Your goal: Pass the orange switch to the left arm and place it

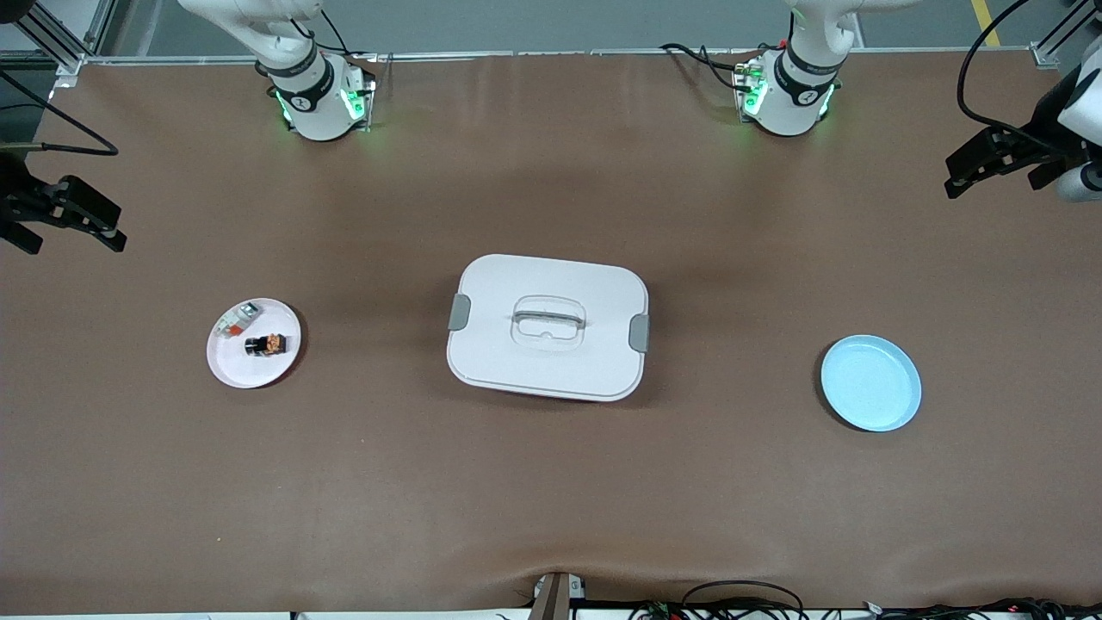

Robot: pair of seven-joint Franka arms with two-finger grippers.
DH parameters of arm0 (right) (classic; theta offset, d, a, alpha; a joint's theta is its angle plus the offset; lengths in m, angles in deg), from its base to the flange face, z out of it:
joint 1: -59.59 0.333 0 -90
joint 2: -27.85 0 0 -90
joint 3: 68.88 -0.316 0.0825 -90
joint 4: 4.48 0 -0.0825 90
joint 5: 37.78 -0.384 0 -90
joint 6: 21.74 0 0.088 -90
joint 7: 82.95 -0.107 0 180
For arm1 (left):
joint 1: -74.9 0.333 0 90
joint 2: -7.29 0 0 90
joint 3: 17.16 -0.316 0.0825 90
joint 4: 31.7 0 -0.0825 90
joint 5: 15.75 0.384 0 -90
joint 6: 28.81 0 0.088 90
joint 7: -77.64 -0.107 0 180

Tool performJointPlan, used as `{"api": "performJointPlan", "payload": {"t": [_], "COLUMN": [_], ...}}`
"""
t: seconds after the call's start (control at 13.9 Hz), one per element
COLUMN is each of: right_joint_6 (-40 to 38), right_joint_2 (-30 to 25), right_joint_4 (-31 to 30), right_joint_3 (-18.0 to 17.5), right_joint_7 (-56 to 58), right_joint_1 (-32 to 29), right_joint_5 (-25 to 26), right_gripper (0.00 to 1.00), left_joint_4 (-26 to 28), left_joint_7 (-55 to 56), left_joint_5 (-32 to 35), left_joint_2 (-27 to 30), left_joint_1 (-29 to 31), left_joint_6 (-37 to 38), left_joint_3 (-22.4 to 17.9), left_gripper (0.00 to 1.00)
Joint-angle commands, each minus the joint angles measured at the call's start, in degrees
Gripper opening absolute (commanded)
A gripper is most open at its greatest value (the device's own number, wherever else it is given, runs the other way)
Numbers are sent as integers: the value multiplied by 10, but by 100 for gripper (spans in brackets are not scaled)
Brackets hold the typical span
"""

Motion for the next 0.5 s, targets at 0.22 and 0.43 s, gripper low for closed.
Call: {"api": "performJointPlan", "payload": {"t": [0.22, 0.43], "right_joint_6": [-10, -10], "right_joint_2": [3, 3], "right_joint_4": [11, 10], "right_joint_3": [-1, -1], "right_joint_7": [-3, -4], "right_joint_1": [-3, -4], "right_joint_5": [6, 8], "right_gripper": [100, 100], "left_joint_4": [-12, -23], "left_joint_7": [-6, -6], "left_joint_5": [4, -21], "left_joint_2": [-5, -5], "left_joint_1": [3, 6], "left_joint_6": [0, 0], "left_joint_3": [4, 1], "left_gripper": [100, 100]}}
